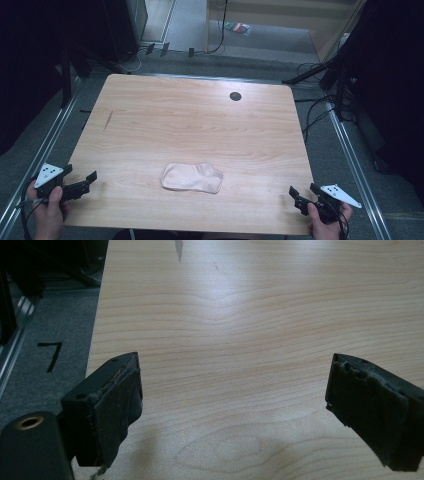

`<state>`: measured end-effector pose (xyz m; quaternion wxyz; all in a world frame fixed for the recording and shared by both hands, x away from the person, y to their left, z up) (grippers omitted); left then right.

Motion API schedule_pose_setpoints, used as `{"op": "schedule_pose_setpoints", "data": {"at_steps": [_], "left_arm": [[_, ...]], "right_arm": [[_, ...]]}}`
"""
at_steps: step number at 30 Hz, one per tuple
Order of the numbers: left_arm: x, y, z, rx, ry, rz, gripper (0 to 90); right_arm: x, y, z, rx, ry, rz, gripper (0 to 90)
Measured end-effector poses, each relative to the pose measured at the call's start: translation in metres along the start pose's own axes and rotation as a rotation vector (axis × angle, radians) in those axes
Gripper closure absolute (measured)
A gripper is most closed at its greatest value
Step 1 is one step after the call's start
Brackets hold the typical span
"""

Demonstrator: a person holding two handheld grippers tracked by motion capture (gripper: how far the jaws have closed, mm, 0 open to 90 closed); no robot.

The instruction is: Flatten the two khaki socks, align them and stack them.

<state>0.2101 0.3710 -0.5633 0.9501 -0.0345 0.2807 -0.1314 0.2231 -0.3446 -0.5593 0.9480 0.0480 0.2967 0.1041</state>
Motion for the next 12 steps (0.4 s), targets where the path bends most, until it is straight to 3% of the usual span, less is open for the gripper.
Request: {"op": "schedule_pose_setpoints", "data": {"at_steps": [12], "left_arm": [[0.0016,0.0003,0.0005,-0.002,0.016,0.003,8.6]], "right_arm": [[0.0004,-0.0002,0.0003,0.002,0.002,0.007,14.6]]}}
Point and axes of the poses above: each handheld gripper's, and its own axes: x roughly forward along the jaws, z roughly out of its top, y roughly to its left, the point moved 2 cm from there along x, roughly forward along the jaws, and after that the axes turned 4 degrees about -z, right-handed, at the moved point
